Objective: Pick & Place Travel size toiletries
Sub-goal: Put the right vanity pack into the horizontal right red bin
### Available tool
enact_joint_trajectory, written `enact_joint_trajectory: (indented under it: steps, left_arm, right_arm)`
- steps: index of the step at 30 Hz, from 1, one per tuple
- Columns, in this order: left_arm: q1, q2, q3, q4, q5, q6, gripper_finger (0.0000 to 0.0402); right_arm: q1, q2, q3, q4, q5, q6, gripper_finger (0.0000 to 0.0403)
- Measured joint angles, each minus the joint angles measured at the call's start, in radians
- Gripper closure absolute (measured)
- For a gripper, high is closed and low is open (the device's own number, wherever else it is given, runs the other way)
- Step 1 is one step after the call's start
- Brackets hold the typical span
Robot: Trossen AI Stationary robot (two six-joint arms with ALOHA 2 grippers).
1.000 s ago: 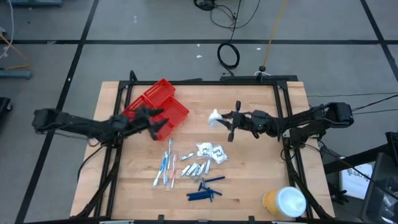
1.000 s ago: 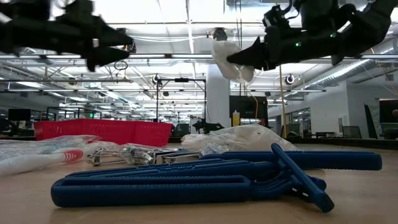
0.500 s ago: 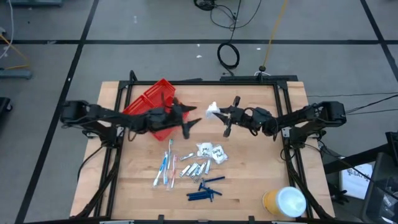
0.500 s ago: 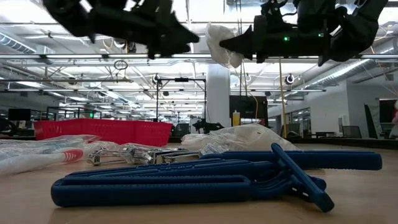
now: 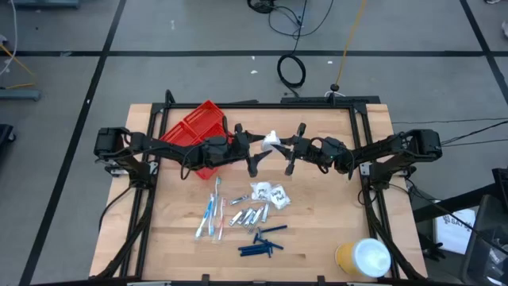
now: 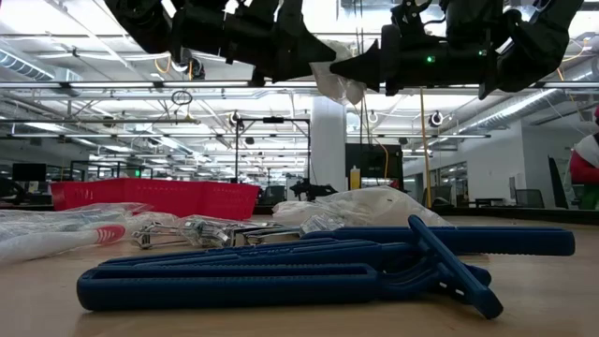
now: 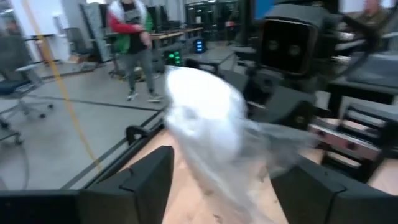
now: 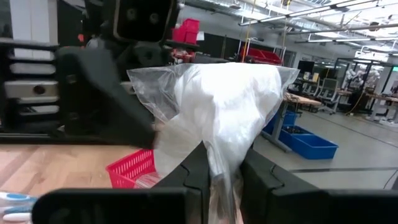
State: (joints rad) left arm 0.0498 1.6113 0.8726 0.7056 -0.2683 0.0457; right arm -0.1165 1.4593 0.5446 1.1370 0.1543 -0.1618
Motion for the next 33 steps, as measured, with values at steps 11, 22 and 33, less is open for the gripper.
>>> enact_joint_trajectory:
  steps: [11,22,33]
  left_arm:
    - [0.04,-0.002,0.0,0.003,0.044,-0.056,0.0386]
    - [0.087,-0.002,0.0,-0.035,0.025,-0.118,0.0398]
    - [0.21,-0.002,-0.001,-0.158,0.049,-0.187,0.04]
  right_arm:
    - [0.0,-0.001,0.0,-0.006,0.003,0.014,0.0354]
    - [0.0,-0.001,0.0,-0.037,0.001,0.045,0.0189]
    - [0.008,-0.094,-0.001,-0.163,0.211,-0.04,0.0054]
